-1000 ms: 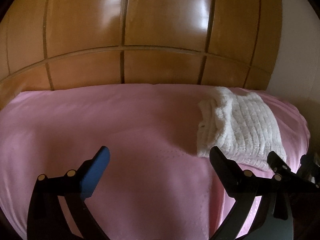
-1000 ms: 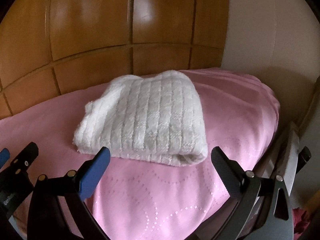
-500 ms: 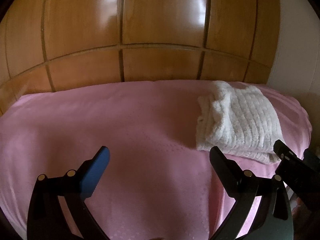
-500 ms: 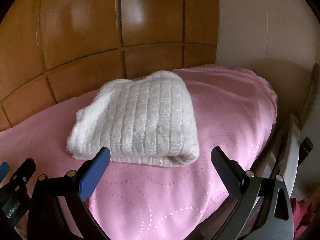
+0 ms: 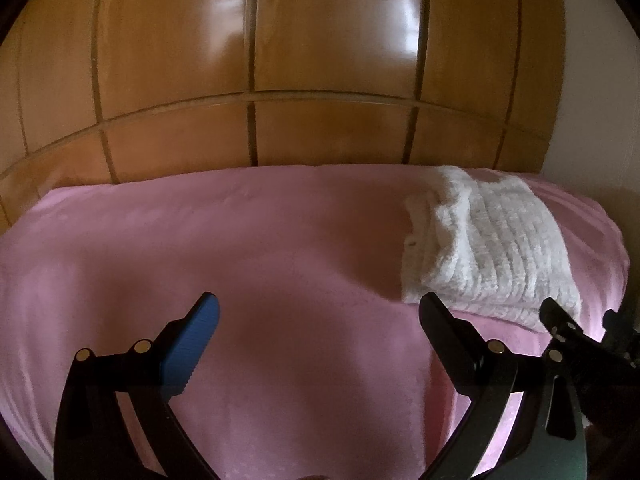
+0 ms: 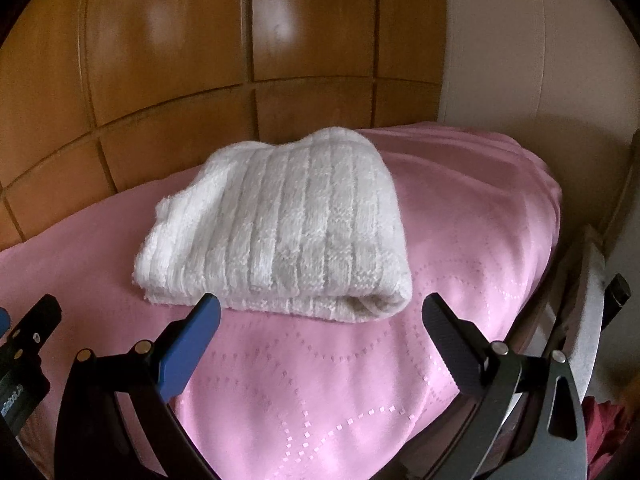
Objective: Fold small clothes
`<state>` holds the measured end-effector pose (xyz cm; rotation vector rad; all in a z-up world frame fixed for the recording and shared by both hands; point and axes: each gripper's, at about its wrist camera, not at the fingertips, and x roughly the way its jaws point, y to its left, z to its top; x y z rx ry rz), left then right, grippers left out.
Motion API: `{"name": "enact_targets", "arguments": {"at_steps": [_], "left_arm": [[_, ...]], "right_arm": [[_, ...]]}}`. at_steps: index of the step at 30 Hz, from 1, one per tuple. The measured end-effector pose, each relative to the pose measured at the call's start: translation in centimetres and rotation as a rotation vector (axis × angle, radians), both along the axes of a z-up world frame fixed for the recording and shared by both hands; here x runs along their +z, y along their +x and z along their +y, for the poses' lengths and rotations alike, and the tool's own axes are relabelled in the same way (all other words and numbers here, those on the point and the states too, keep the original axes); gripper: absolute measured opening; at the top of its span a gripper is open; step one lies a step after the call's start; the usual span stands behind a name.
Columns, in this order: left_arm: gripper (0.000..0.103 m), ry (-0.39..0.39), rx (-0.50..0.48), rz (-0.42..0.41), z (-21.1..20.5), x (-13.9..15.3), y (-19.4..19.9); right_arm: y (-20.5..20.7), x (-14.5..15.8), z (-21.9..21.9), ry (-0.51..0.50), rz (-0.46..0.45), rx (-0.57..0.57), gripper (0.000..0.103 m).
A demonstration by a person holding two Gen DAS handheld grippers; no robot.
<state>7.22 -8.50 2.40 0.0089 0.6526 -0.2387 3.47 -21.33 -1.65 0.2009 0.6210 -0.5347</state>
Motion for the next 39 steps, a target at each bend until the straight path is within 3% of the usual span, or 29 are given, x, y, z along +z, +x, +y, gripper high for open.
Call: {"name": "enact_targets", "arguments": {"at_steps": [27,39], "left_arm": [[0.099,-0.02,-0.002,-0.006,0.0,0.2,-0.3],[0.099,-0.018,0.022,0.065,0.0,-1.3,0.8]], "right_arm": [[0.4,-0.4,-0.1,0.003,0.01,0.013,0.101],[0.0,0.0,-0.8,0.031,-0.038,0.004,0.101]]}}
